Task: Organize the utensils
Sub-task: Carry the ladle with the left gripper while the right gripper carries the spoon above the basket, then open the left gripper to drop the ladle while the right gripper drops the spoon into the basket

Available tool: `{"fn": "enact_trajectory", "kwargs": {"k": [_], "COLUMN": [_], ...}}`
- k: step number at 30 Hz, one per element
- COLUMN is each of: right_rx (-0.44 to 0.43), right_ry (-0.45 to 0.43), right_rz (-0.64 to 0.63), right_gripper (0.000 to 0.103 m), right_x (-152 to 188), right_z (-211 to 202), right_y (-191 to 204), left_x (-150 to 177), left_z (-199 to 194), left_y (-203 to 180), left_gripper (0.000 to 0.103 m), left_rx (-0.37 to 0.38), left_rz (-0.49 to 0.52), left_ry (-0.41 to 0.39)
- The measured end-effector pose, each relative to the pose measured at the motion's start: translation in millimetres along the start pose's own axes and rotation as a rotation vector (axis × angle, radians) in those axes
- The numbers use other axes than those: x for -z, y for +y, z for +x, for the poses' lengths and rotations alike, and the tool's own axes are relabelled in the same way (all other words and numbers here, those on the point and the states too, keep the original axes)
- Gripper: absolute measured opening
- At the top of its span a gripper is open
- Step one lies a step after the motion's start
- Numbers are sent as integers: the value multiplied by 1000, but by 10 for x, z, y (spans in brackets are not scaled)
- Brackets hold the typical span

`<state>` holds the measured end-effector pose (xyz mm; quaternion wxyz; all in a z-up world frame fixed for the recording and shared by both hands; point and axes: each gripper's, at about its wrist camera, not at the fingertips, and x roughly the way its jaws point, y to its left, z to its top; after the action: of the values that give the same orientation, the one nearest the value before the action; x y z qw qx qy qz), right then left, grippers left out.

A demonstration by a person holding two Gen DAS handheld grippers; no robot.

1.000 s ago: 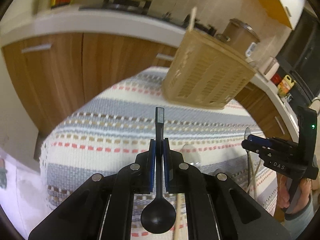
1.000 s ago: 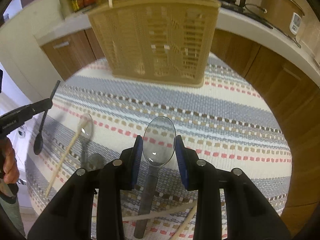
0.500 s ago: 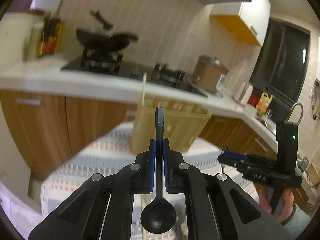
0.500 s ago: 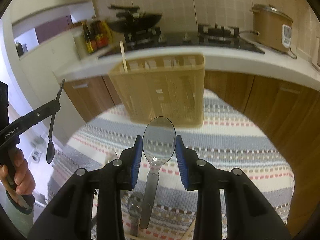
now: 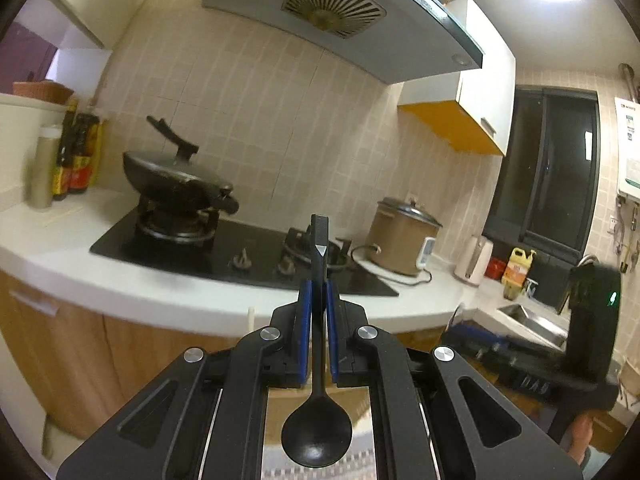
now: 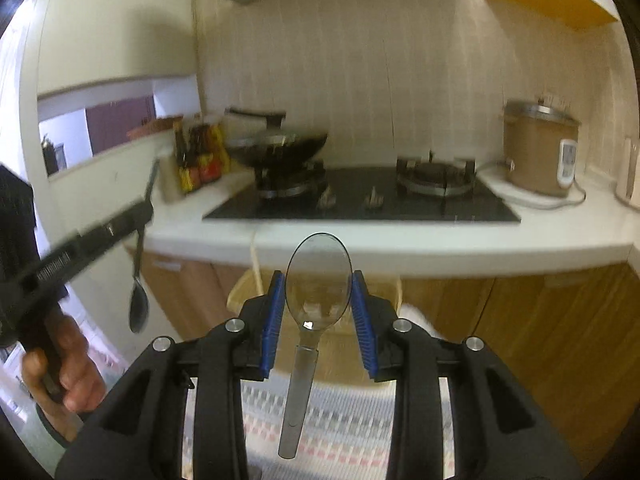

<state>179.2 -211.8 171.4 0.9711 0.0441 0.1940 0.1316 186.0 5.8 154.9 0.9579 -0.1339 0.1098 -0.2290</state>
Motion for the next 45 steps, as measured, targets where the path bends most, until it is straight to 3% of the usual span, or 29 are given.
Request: {"fn": "enact_trajectory", "kwargs": {"k": [5, 10, 15, 19, 25, 32, 36, 38, 40, 42, 45], "right_rx": [39, 129, 186, 182, 230, 223, 190, 180, 167, 167, 160], "right_ry": [-126, -183, -161, -122, -120, -111, -85, -79, -71, -76, -79], "right_rz": [70, 124, 128, 153, 72, 19, 34, 46, 60, 73, 82], "right_gripper": [30, 30, 30, 30, 30, 30, 31, 31, 34, 49, 49], "right_x": [-401, -471, -305, -154, -23, 78, 133, 147, 151, 143, 114], "right_z": [108, 378, 763, 982, 1114, 1085, 988, 927, 832, 732, 546], "right_y": [-205, -406, -576, -679, -603, -464, -440, -440, -436, -432, -400], "left_x": [-66, -4, 155, 267, 421, 515, 477, 447, 409, 366, 285], "left_z": [243, 584, 867, 1014, 1172, 1198, 1087, 991, 869, 750, 538], "left_y": [50, 266, 397, 502, 544, 557, 565, 572, 575, 564, 551], "left_gripper": [5, 5, 5, 5, 5, 6, 24, 28, 34, 39, 40], "left_rx": [-36, 6, -5, -24, -30, -24, -20, -16, -11, -12, -5], "left_rz": [23, -53, -65, -86, -72, -68, -76, -84, -91, -94, -105], "left_ry": [-103, -90, -75, -83, -49, 4, 16, 22, 20, 17, 10]}}
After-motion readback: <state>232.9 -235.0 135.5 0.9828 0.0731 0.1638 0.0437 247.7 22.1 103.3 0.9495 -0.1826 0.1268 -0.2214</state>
